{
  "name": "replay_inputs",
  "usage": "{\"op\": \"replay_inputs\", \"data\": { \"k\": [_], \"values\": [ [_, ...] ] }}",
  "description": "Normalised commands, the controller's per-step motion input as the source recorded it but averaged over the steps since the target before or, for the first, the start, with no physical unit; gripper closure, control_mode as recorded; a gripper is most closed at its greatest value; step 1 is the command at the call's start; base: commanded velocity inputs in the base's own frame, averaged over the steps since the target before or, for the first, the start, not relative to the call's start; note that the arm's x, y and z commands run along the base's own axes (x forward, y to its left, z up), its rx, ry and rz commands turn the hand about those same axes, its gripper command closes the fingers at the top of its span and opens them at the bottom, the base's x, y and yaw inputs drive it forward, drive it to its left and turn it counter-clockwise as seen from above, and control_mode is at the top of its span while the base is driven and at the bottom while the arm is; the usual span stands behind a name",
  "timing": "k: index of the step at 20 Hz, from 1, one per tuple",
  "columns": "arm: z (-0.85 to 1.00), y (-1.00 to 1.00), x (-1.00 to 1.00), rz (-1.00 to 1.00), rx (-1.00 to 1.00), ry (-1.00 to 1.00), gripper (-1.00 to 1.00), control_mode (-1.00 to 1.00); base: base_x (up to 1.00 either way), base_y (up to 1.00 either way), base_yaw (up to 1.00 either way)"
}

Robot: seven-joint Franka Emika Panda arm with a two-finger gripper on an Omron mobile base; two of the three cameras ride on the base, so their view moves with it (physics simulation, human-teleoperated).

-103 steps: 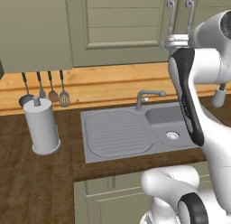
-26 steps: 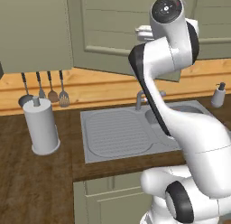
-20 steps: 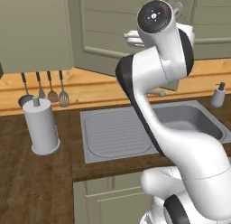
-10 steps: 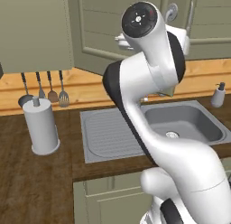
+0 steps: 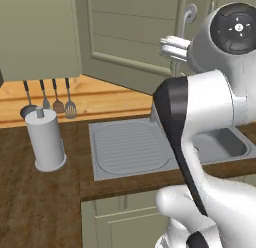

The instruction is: Open the cabinet, pick up the bread from the cabinet and place it in the basket. Then move the basket to the dining counter.

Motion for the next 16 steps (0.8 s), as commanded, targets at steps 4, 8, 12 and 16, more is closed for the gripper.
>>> {"op": "replay_inputs", "data": {
  "k": [4,8,12,16],
  "values": [
    [0.0,-1.0,-0.06,0.29,0.59,-0.1,-1.0,-1.0,0.0,0.0,0.0],
    [-0.22,-0.9,0.04,0.39,0.63,-0.04,-1.0,-1.0,0.0,0.0,0.0],
    [-0.56,-0.64,0.29,0.38,0.73,0.07,-1.0,-1.0,0.0,0.0,0.0],
    [-0.25,-0.16,0.71,0.14,0.65,0.22,-1.0,-1.0,0.0,0.0,0.0]
  ]
}}
